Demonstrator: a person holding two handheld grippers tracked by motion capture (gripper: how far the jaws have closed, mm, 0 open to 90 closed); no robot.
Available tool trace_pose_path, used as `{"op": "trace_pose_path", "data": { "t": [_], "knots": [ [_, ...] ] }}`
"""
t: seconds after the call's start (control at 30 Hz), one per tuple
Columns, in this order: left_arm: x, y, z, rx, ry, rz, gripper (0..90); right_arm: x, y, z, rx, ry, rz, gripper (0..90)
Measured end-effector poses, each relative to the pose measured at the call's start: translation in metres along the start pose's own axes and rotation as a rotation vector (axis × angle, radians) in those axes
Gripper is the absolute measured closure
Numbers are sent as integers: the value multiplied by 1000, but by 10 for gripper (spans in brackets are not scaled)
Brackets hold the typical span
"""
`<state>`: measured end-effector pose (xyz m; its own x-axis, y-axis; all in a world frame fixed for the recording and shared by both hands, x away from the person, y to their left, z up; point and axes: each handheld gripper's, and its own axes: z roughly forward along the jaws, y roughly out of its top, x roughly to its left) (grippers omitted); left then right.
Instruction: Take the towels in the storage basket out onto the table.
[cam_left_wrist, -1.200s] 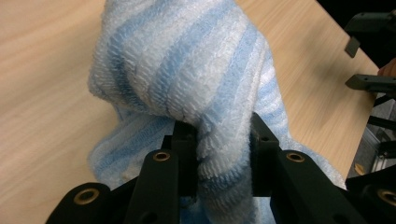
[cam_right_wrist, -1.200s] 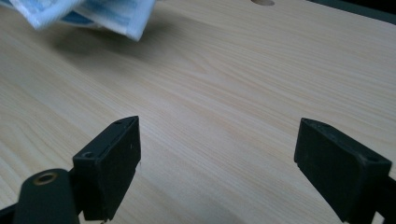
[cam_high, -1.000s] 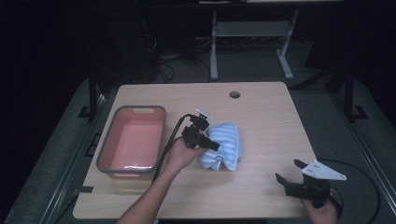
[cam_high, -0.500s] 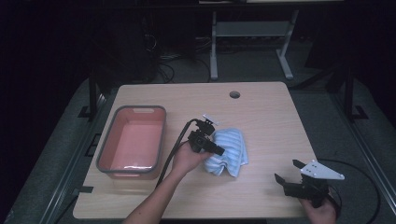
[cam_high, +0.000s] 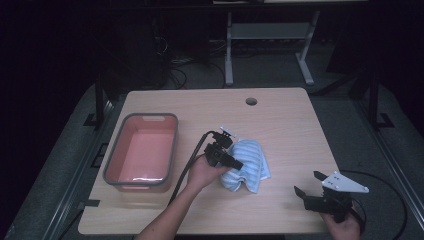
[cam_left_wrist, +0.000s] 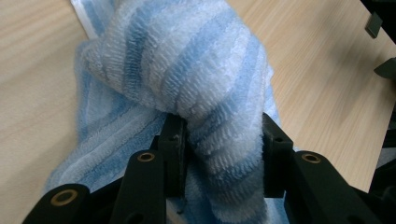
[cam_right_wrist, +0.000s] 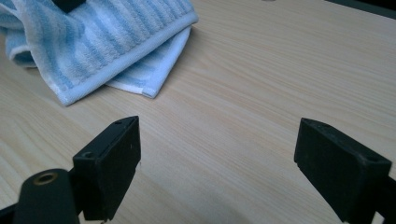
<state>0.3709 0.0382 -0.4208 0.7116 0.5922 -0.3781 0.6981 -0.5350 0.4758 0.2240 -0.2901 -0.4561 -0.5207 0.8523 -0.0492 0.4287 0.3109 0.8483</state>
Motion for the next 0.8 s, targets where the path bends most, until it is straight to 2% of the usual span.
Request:
{"op": "trace_pose_path", "data": {
  "t": [0.13, 0.4, 0.63, 0.8],
  "knots": [
    [-1, -1, 0, -13, 0, 1, 538, -1, 0, 0, -2, -3, 0, 142],
    [-4, -3, -8, -40, 9, 4, 355, 1, 1, 1, 1, 0, -2, 142],
    [-5, -5, -18, -80, 9, 4, 310, 1, 1, 0, 1, -4, -5, 142],
    [-8, -8, -22, -76, 23, 27, 292, 1, 1, 1, 2, -6, -4, 142]
  ]
}}
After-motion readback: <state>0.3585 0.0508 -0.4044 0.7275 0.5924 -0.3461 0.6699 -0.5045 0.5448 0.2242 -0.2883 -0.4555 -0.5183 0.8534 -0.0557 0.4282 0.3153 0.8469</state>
